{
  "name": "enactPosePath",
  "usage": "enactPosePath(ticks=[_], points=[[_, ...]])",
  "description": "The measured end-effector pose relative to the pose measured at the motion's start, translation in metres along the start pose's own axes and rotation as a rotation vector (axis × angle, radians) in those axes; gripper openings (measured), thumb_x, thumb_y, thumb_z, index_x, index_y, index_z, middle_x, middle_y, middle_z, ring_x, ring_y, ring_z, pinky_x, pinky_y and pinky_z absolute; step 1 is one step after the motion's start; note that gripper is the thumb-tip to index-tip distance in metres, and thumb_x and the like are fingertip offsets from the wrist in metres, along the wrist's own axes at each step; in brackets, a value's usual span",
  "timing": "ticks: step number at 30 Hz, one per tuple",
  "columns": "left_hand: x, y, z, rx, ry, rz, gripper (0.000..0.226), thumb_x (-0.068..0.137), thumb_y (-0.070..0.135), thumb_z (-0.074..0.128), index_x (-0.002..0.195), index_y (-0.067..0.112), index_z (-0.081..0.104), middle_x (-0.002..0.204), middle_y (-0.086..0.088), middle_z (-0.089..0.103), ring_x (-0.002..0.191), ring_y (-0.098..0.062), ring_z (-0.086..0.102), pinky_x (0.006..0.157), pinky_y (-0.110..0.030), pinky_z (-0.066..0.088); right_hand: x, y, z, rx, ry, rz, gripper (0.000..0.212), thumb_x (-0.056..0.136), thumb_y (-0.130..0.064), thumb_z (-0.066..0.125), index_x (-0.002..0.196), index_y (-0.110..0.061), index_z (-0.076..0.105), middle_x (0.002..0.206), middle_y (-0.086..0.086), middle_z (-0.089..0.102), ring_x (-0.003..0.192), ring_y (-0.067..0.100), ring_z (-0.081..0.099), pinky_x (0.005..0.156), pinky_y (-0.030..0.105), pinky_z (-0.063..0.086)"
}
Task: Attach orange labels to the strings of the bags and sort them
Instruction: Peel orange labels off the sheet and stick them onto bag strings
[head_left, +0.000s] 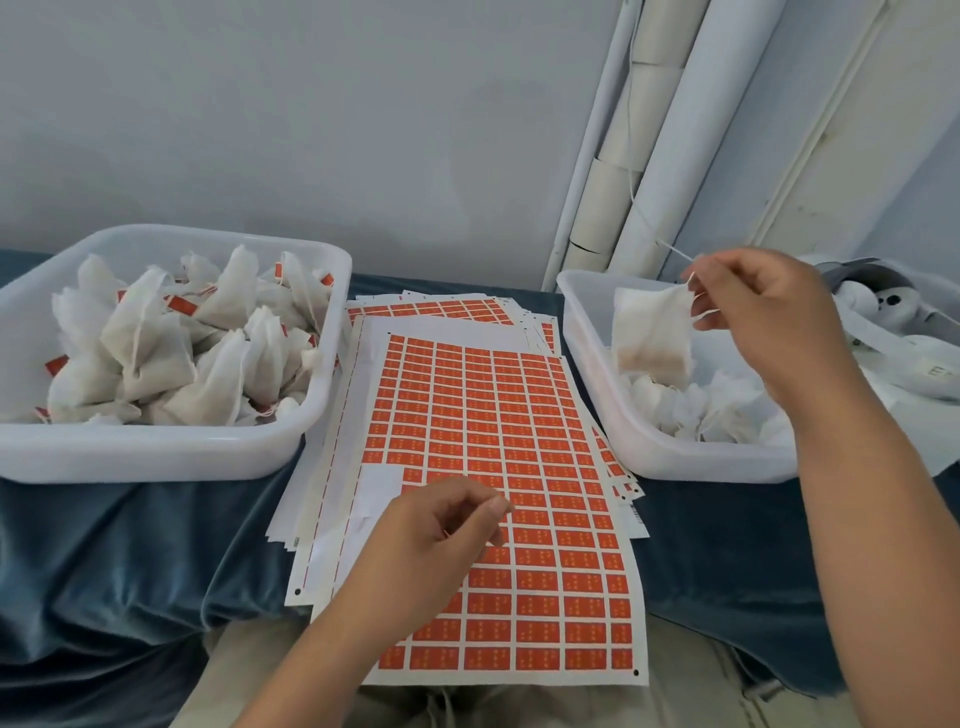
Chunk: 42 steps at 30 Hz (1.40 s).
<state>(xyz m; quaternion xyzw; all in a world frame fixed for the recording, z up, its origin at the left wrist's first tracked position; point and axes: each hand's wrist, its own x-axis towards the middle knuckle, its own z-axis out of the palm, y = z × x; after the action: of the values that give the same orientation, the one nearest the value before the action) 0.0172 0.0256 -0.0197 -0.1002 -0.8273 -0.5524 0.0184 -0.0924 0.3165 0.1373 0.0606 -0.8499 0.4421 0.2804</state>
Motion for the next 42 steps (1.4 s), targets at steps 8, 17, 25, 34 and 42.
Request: enactPosePath(ticks=[8, 17, 25, 34, 42], points=[[-0.008, 0.020, 0.005, -0.116, 0.016, -0.060, 0.100, 0.057, 0.104, 0.054, 0.145, 0.070, 0.022, 0.135, 0.055, 0.040, 0.118, 0.026, 0.048, 0.079, 0.002, 0.043, -0.077, -0.041, 0.037, 0.031, -0.323, -0.011, 0.015, 0.099, -0.046, 0.061, 0.095, -0.043, 0.075, 0.087, -0.013, 0.078, 0.079, 0.009, 0.076, 0.075, 0.032, 0.060], [-0.009, 0.021, -0.009, -0.660, -0.115, -0.321, 0.041, 0.072, 0.060, 0.086, 0.109, 0.046, 0.074, 0.122, 0.007, 0.077, 0.112, -0.023, 0.075, 0.101, -0.054, 0.058, -0.134, -0.030, 0.070, 0.143, -0.526, 0.157, 0.023, 0.082, -0.065, 0.055, 0.091, -0.052, 0.071, 0.085, -0.015, 0.076, 0.078, 0.007, 0.075, 0.061, 0.009, 0.054], [-0.012, 0.022, -0.009, -0.419, -0.049, -0.206, 0.043, 0.063, 0.076, 0.075, 0.100, 0.057, 0.063, 0.113, 0.020, 0.072, 0.105, -0.011, 0.073, 0.084, -0.032, 0.065, -0.142, -0.029, 0.075, 0.086, -0.568, 0.117, 0.012, 0.095, -0.055, 0.060, 0.093, -0.051, 0.071, 0.084, -0.017, 0.075, 0.080, 0.003, 0.073, 0.063, 0.012, 0.054], [-0.013, 0.022, -0.007, -0.034, 0.204, 0.136, 0.034, 0.088, 0.070, 0.049, 0.078, 0.038, 0.059, 0.073, 0.016, 0.063, 0.067, -0.005, 0.061, 0.059, -0.015, 0.050, -0.150, -0.036, 0.080, 0.085, -0.498, 0.087, 0.017, 0.098, -0.051, 0.058, 0.089, -0.045, 0.071, 0.085, -0.016, 0.074, 0.084, 0.004, 0.072, 0.068, 0.016, 0.056], [-0.011, 0.016, -0.016, -0.056, 0.170, 0.094, 0.040, 0.093, 0.069, 0.041, 0.084, 0.036, 0.062, 0.081, 0.011, 0.068, 0.082, -0.010, 0.067, 0.068, -0.014, 0.053, -0.153, -0.035, 0.092, 0.483, -0.324, 0.442, 0.029, 0.089, -0.059, 0.061, 0.100, -0.038, 0.077, 0.107, -0.010, 0.079, 0.101, 0.012, 0.077, 0.090, 0.038, 0.062]])
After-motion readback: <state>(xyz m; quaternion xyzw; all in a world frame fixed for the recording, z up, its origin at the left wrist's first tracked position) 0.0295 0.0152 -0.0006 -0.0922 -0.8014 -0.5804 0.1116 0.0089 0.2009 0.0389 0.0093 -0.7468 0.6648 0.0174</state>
